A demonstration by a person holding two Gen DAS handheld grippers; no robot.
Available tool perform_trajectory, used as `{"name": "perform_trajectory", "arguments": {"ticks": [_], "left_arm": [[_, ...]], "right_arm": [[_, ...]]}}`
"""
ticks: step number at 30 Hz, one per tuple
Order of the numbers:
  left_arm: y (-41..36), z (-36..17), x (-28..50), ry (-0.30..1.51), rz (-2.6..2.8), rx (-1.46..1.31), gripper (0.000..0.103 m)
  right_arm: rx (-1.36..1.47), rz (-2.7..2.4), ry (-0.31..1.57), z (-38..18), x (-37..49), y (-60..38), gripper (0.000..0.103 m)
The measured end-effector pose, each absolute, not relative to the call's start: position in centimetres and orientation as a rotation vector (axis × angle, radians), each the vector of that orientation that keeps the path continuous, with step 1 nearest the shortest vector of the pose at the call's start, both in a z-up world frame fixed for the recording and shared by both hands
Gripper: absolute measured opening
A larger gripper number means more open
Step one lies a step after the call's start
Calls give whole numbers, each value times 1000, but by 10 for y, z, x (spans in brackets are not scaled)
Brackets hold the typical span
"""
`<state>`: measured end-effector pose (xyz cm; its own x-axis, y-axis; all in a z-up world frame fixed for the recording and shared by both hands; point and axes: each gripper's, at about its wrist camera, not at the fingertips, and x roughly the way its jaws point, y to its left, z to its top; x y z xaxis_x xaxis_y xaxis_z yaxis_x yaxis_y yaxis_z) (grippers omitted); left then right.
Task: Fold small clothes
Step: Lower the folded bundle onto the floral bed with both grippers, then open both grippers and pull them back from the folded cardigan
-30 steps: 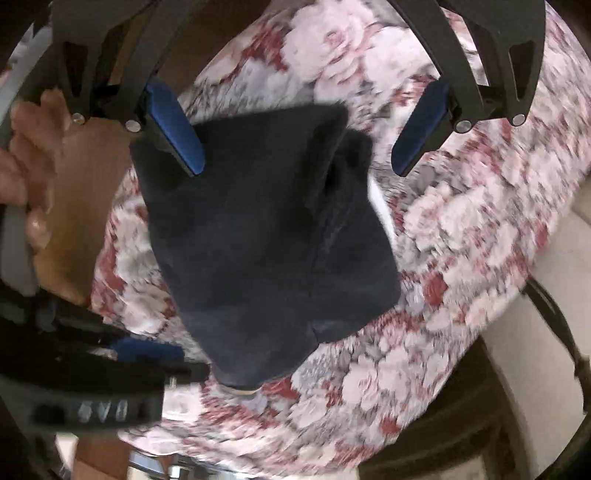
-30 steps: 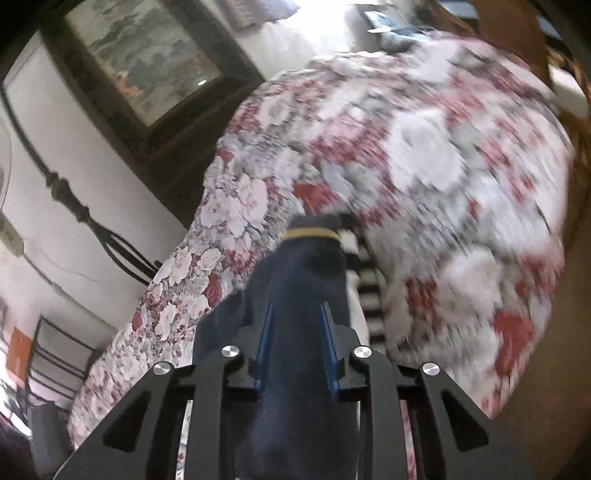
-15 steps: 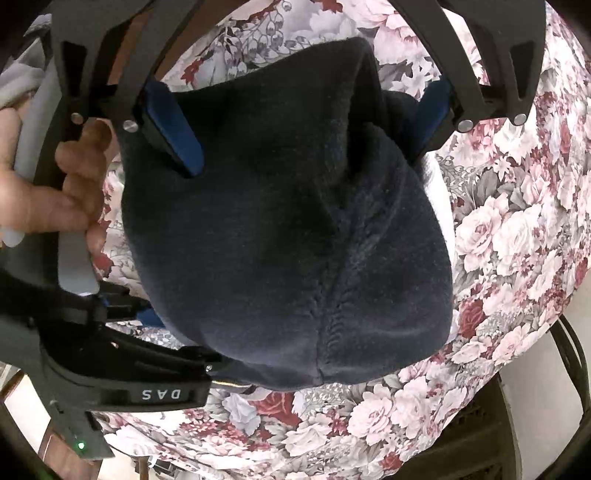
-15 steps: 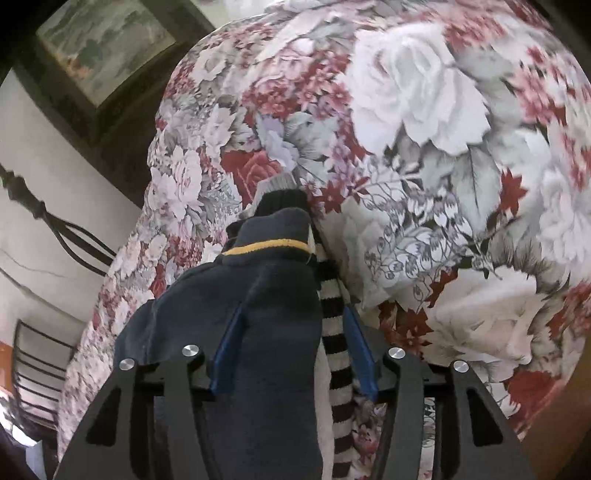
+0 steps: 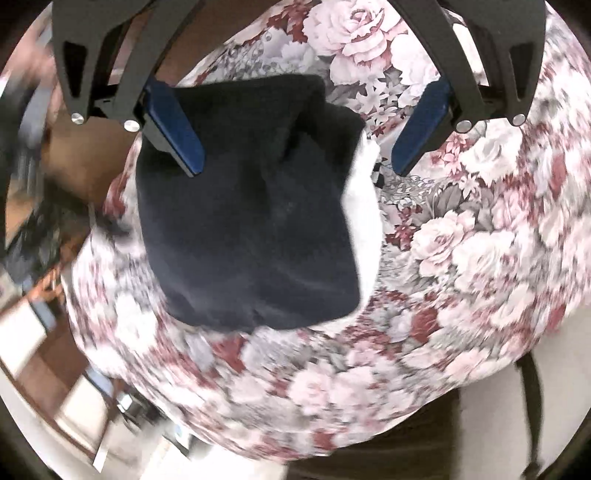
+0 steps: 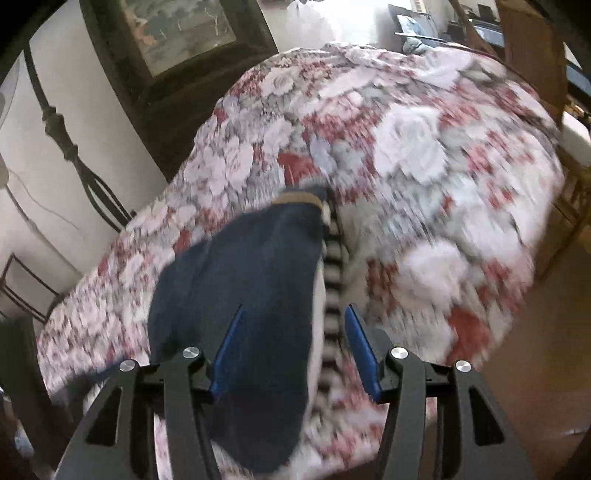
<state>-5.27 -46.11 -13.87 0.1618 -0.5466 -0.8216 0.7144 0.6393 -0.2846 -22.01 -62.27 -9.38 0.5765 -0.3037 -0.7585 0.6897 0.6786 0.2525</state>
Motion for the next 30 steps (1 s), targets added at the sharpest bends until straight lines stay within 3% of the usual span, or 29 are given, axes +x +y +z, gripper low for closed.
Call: {"name": "perform_trajectory", "arguments": {"ticks": [3,7,13,23,30], "left_arm": [[-471,-155,-52,1111,-862,260,99],[-489,-187,-56,1160,-844,343,99],[-489,-193,-48,1214,-823,286,99],[-474,-166,-78,1130,-794,395,98],[-431,-123,-122,975,-844,513,98]], "right_arm": [[622,-621,754,-116,-240,-607,56],[732,-628,724,-139,-247,-615,72],[808,-634,697,-157,-248,-623,86],[715,-746,819,-137,-263,-591,88],[763,-762,935,-136,-300,-535,89]]}}
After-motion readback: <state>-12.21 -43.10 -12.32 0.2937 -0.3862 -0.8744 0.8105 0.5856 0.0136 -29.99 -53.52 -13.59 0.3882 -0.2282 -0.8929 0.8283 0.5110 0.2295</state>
